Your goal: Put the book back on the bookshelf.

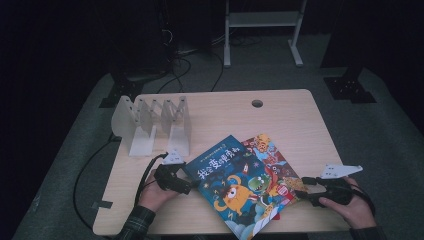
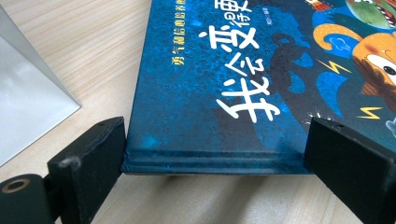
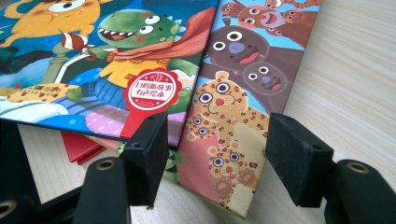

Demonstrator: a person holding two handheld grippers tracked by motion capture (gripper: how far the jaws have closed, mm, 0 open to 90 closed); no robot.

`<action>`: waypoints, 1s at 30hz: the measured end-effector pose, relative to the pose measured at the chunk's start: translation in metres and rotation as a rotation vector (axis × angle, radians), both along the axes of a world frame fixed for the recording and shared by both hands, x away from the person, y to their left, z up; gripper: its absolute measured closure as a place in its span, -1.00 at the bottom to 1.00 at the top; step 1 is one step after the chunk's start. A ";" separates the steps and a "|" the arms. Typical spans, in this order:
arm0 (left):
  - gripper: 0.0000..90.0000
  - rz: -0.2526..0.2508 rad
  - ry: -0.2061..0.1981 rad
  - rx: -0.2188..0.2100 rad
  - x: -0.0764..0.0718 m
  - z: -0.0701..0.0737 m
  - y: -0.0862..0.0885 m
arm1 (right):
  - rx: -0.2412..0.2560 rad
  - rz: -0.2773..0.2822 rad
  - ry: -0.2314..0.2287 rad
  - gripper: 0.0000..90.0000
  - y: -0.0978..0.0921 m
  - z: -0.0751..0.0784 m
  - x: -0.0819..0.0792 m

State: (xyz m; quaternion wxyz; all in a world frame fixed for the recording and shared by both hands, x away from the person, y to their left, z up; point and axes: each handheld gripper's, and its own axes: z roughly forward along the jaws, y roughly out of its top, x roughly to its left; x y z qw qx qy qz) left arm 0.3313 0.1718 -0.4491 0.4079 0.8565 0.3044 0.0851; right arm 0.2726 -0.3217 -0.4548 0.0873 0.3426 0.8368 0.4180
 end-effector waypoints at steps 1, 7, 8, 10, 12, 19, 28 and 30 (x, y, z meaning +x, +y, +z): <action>-0.88 0.000 0.000 0.000 0.000 0.000 0.000 | 0.002 0.001 0.001 -0.15 0.000 0.000 0.000; -0.88 -0.014 0.013 0.001 -0.001 0.001 -0.002 | -0.007 0.003 -0.009 -0.14 0.003 0.000 0.001; -0.88 -0.017 0.013 0.002 -0.002 0.001 -0.002 | -0.006 0.002 -0.010 -0.14 0.003 0.000 0.002; -0.88 -0.017 0.017 -0.004 -0.004 0.000 -0.002 | -0.006 -0.005 -0.011 -0.14 0.003 0.000 0.004; -0.88 -0.025 0.018 0.001 -0.005 0.001 -0.001 | -0.006 -0.008 -0.013 -0.14 0.002 -0.001 0.006; -0.88 -0.037 0.033 -0.011 -0.010 0.001 0.000 | -0.017 -0.022 -0.022 -0.11 0.003 0.000 0.019; -0.87 -0.050 0.042 -0.024 -0.010 0.000 0.000 | -0.027 -0.043 -0.024 -0.11 0.008 0.001 0.040; -0.87 -0.050 0.044 -0.024 -0.010 0.000 0.000 | -0.029 -0.047 -0.027 -0.11 0.010 0.001 0.046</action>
